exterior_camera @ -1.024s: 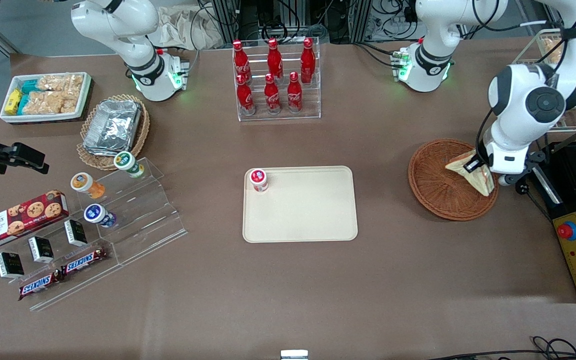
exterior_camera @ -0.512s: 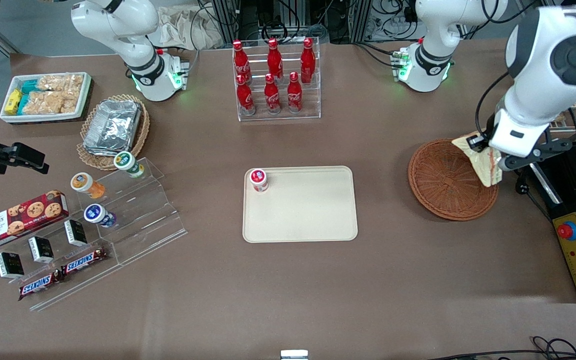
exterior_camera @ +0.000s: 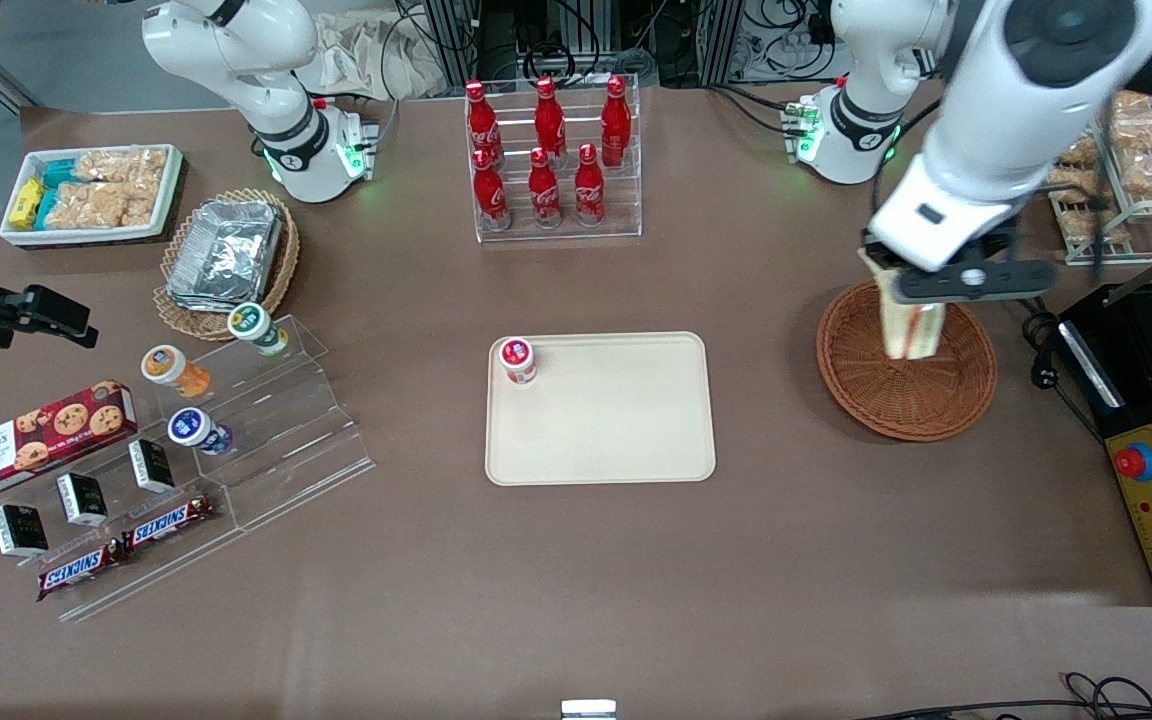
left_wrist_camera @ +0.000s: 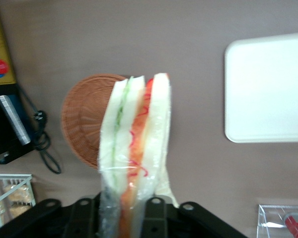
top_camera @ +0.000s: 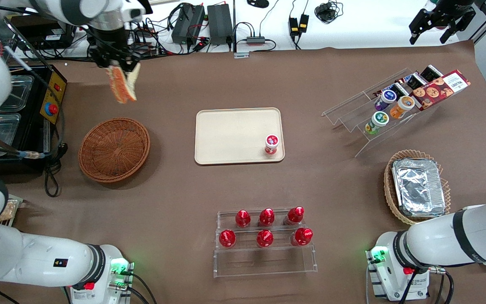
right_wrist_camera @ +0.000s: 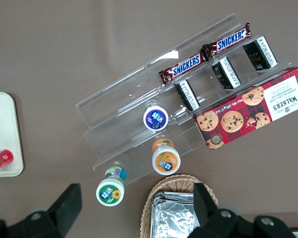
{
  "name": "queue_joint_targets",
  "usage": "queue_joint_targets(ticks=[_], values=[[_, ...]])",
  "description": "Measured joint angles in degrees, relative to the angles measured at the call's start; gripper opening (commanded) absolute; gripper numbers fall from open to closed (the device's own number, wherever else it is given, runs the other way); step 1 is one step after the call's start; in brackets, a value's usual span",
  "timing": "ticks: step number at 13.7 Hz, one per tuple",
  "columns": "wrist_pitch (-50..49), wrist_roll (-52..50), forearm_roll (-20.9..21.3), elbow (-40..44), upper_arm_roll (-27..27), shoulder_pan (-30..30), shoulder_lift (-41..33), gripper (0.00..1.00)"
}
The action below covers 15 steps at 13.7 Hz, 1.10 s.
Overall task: Place sandwich from basket to tray
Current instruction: 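Carry the held sandwich with the left gripper over the cream tray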
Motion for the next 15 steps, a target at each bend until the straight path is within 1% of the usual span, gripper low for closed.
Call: queue_joint_targets(ticks=[5,11,15], values=[[6.9,-5.6,0.1,0.2,-7.2,-0.9,8.9,0.0],[16.9,-8.9,0.3,0.1,-7.8,-4.6,18.8,0.0],[22.9,-13.4,3.4,0.1,-7.8,-6.9,25.4,0.0]])
